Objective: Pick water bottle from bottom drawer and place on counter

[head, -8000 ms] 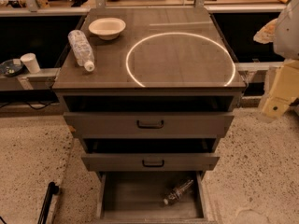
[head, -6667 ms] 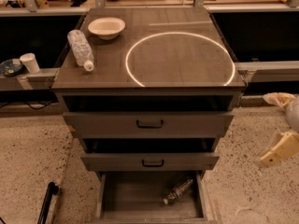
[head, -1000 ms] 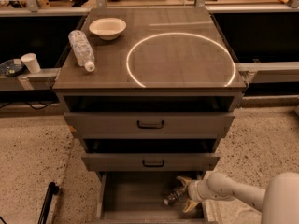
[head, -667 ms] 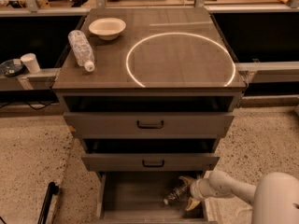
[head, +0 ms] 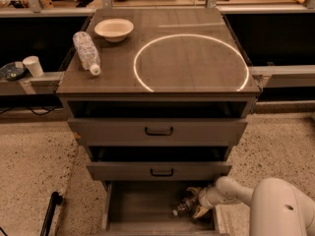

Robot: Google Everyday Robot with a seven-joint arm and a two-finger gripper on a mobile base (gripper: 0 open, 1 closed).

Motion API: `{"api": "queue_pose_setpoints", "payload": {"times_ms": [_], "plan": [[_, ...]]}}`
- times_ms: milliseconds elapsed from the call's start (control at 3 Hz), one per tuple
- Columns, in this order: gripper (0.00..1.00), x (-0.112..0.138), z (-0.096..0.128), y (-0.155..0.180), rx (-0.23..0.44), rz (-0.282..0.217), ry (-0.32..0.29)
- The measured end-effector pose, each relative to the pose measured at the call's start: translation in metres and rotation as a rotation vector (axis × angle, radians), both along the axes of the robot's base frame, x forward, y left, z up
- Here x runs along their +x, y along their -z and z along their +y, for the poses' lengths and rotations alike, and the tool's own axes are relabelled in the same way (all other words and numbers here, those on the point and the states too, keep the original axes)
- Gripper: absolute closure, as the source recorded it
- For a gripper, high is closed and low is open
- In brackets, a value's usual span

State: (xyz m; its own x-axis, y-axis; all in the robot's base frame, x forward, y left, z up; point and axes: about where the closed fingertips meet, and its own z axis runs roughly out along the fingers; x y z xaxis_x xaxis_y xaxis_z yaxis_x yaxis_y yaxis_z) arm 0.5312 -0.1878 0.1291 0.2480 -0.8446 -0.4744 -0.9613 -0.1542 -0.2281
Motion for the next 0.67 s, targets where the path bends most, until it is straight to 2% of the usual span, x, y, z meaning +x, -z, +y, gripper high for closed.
{"api": "queue_pose_setpoints", "payload": {"times_ms": [333, 667], "plan": [[0.57, -0.003, 0.004, 0.001, -0.001, 0.006, -0.008], [0.82, -0.022, 0.014, -0.002, -0.009, 0.035, -0.038]]}}
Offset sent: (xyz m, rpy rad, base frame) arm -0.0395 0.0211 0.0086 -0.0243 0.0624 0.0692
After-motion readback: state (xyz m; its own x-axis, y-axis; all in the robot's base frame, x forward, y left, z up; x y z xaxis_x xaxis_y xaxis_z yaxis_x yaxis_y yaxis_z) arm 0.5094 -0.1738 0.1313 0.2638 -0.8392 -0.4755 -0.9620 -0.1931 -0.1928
